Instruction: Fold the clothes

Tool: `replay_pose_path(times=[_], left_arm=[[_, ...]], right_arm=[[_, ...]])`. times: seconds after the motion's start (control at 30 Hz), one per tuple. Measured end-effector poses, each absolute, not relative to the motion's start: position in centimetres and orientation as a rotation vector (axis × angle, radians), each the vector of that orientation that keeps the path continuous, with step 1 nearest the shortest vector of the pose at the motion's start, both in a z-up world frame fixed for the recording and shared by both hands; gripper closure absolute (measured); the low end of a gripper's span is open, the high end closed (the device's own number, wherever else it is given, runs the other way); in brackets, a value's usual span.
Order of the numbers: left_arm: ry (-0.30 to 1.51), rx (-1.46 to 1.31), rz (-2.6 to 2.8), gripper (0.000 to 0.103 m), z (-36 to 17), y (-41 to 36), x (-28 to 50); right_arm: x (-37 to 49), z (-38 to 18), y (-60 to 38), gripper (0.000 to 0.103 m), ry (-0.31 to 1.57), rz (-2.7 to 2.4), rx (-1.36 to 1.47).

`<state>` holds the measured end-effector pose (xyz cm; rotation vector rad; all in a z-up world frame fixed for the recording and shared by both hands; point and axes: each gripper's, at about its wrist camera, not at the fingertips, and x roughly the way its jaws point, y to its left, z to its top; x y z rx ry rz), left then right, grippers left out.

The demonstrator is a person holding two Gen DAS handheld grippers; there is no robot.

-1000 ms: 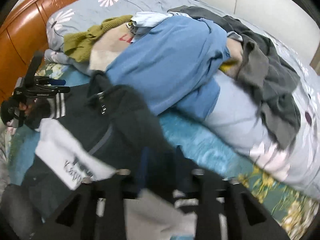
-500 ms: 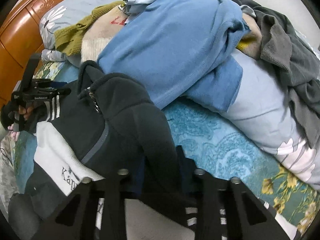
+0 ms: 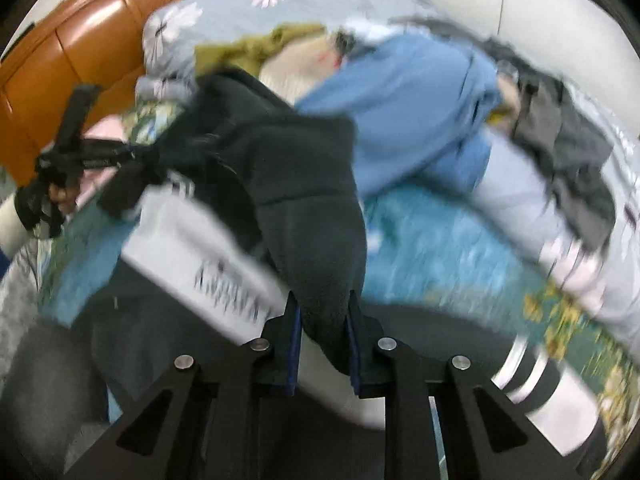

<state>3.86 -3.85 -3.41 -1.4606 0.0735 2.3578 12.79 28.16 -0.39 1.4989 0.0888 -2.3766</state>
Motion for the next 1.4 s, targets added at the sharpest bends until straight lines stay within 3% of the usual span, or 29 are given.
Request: replay_pose_path(times=[0.23, 0.4, 0.6, 0.9, 1.4], left_arm=[[0.042, -1.525, 2.365, 0.093, -5.6, -4.0, 7.4], [0.128, -1.530, 2.367, 0.094, -6.1, -3.4, 7.1], [0.174, -1.523, 2.365, 0.093, -6.6, -3.0, 6.6], [0.204, -1.529, 2.352, 0.093, -6.8, -2.7, 5.5], [0.173, -1.528, 2.316, 0.092, -7.3, -3.0, 4.6]], right_arm=[[14.9, -2.4, 27.7, 0.075, 0.050, -2.302, 1.581], [14.9, -0.2, 28.4, 0.050, -0.015, -2.257, 1.542], [12.8, 1.6, 30.2, 0.050, 0.026, -2.319, 1.499], [7.0, -1.5, 27.8, 0.050, 0.426, -2.111, 1.576], [8.8, -3.4, 25.1, 0.050, 0.421, -1.785, 1.597]])
